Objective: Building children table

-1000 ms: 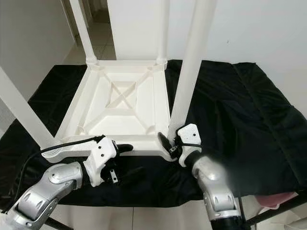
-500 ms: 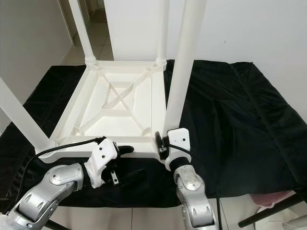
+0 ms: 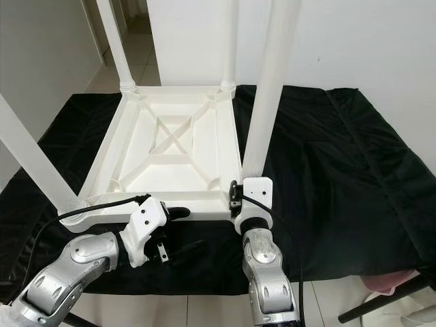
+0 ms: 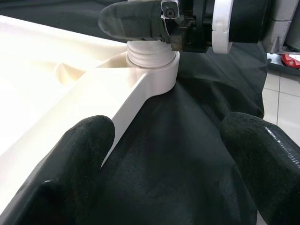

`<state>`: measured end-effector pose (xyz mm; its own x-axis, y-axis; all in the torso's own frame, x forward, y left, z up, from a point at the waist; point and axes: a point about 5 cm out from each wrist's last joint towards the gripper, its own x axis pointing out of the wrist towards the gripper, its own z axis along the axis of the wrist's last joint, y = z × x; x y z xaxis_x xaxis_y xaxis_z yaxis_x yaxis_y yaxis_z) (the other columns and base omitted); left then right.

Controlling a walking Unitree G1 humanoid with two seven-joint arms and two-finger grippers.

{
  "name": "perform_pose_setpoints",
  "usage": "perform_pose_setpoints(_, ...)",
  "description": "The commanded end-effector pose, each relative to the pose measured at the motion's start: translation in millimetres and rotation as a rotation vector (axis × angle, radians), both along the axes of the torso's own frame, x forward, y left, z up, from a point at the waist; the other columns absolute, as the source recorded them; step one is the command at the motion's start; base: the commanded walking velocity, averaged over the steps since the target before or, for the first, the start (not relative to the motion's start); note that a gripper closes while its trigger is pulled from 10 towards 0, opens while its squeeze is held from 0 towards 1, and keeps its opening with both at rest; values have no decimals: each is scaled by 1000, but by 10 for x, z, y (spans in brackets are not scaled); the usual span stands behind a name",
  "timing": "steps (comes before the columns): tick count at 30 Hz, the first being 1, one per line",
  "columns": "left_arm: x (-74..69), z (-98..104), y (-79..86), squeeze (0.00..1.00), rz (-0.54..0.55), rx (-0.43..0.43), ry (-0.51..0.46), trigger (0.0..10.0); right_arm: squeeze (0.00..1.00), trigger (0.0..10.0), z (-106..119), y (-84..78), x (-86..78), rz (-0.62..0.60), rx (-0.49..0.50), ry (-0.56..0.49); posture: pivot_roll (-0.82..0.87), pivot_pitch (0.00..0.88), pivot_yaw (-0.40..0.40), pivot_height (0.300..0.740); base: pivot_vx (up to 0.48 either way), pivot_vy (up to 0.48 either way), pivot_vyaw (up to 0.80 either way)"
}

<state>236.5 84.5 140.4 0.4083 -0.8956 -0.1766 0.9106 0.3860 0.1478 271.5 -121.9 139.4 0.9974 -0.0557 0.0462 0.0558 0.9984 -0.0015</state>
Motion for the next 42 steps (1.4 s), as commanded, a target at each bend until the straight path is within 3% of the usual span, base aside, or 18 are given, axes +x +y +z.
perform_pose_setpoints(1,0,22,3,0,-19,6,-3,10000,0,10000,-109,-54,7,-75,42,56,-64,36,48,740,0,0,0)
perform_pose_setpoints(5,4,27,-1,0,-18,4,-4,10000,0,10000,-99,-60,10,-82,44,50,-64,37,48,740,0,0,0)
perform_pose_setpoints(6,5,28,-2,0,-17,3,-5,10000,314,10000,-94,-60,9,-80,53,47,-64,37,48,740,0,0,0)
perform_pose_setpoints(7,8,28,-1,0,-16,3,-5,10000,1000,10000,-86,-54,6,-67,68,39,-65,35,49,740,0,0,0)
perform_pose_setpoints(15,4,22,-2,0,-20,5,-4,10000,1000,10000,-12,-74,16,-13,59,-7,-68,41,53,740,0,0,0)
perform_pose_setpoints(16,4,23,-4,0,-20,3,-2,10000,0,10000,5,-110,25,24,62,-15,-69,42,52,740,0,0,0)
perform_pose_setpoints(19,3,22,-5,0,-20,2,0,10000,0,10000,22,-146,34,56,59,-22,-69,42,52,740,0,0,0)
perform_pose_setpoints(22,0,17,-6,0,-21,2,3,10000,0,10000,44,-192,61,171,44,-21,-76,43,57,740,0,0,0)
perform_pose_setpoints(24,0,17,-6,0,-21,2,3,10000,0,10000,44,-192,61,171,44,-21,-76,43,57,740,0,0,0)
perform_pose_setpoints(26,4,18,-29,0,-32,0,1,10000,0,10000,91,-220,85,388,-26,-34,-83,38,64,740,0,0,0)
perform_pose_setpoints(33,23,27,-46,0,-36,-2,-6,10000,0,10000,123,-202,114,552,-116,-42,-85,32,65,740,0,0,0)
perform_pose_setpoints(42,25,32,-56,0,-44,-1,-8,10000,0,10000,61,-298,146,737,-202,-3,-82,24,69,740,0,0,0)
